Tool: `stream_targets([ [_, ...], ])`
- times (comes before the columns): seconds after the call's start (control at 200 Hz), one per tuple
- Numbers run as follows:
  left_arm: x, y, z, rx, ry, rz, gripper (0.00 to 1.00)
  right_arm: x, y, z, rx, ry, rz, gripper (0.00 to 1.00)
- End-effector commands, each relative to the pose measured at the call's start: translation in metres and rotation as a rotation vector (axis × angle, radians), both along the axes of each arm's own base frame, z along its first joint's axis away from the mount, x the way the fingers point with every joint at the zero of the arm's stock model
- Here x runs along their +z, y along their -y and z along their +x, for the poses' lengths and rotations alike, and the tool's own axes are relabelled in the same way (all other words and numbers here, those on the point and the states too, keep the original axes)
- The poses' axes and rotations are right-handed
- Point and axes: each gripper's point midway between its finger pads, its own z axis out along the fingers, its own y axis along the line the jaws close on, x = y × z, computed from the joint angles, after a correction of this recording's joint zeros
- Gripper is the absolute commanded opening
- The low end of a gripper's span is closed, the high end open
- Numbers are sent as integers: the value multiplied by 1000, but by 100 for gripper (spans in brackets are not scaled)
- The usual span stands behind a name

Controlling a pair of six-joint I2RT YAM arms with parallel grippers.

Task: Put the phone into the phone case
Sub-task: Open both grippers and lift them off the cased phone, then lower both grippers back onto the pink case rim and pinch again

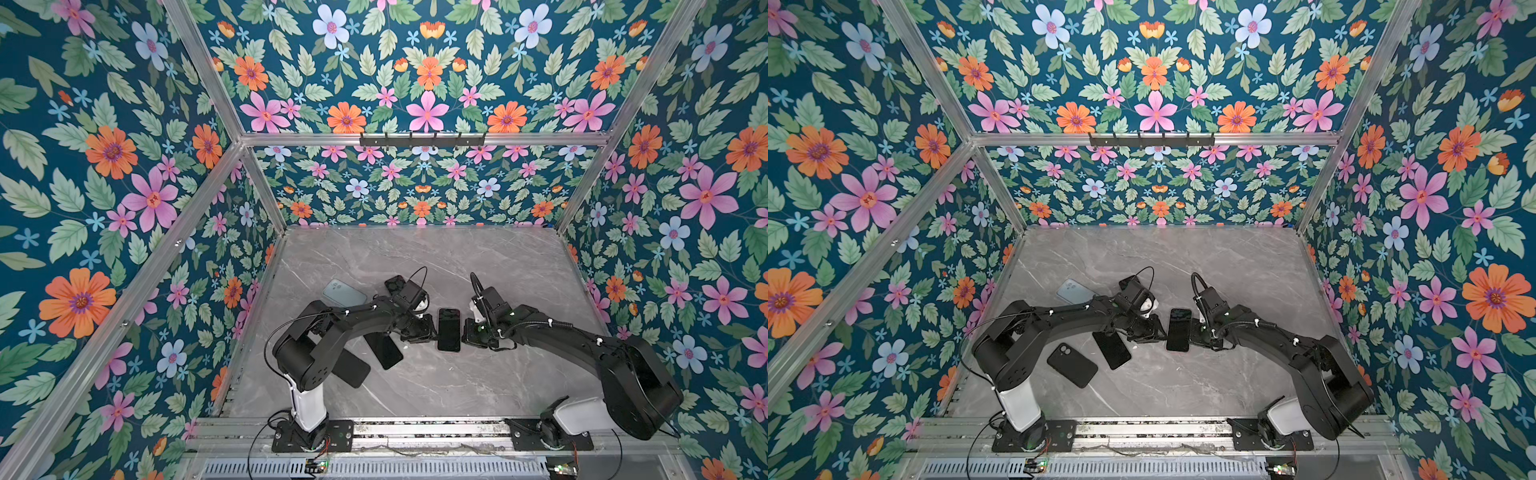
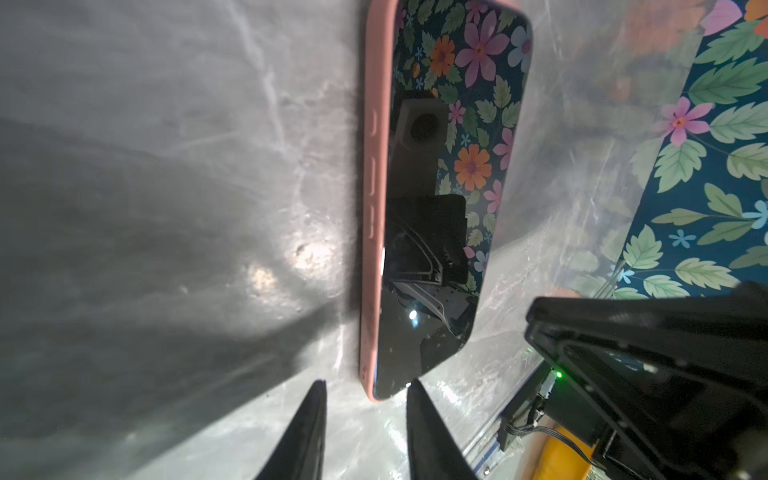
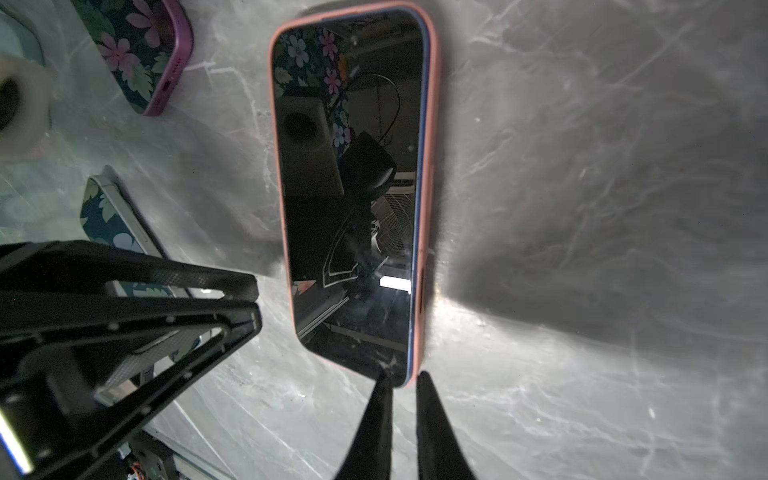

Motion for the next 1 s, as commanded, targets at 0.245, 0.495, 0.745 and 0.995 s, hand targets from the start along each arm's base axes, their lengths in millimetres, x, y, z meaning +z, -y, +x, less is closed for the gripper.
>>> stream_targets([
  [0.245, -6, 7, -19, -33, -61, -23, 40, -12, -14, -7, -6, -66, 81, 28],
  [0.495, -12, 17, -25, -53, -81, -29, 40, -19, -15, -11, -12, -92, 97, 34],
  [0.745, -19, 18, -27, -57, -87, -23, 35, -26, -18, -12, -11, -105, 102, 35],
  [0.995, -21, 19, -25, -58, -84, -18, 29, -34, -23, -13, -1, -122, 109, 29],
])
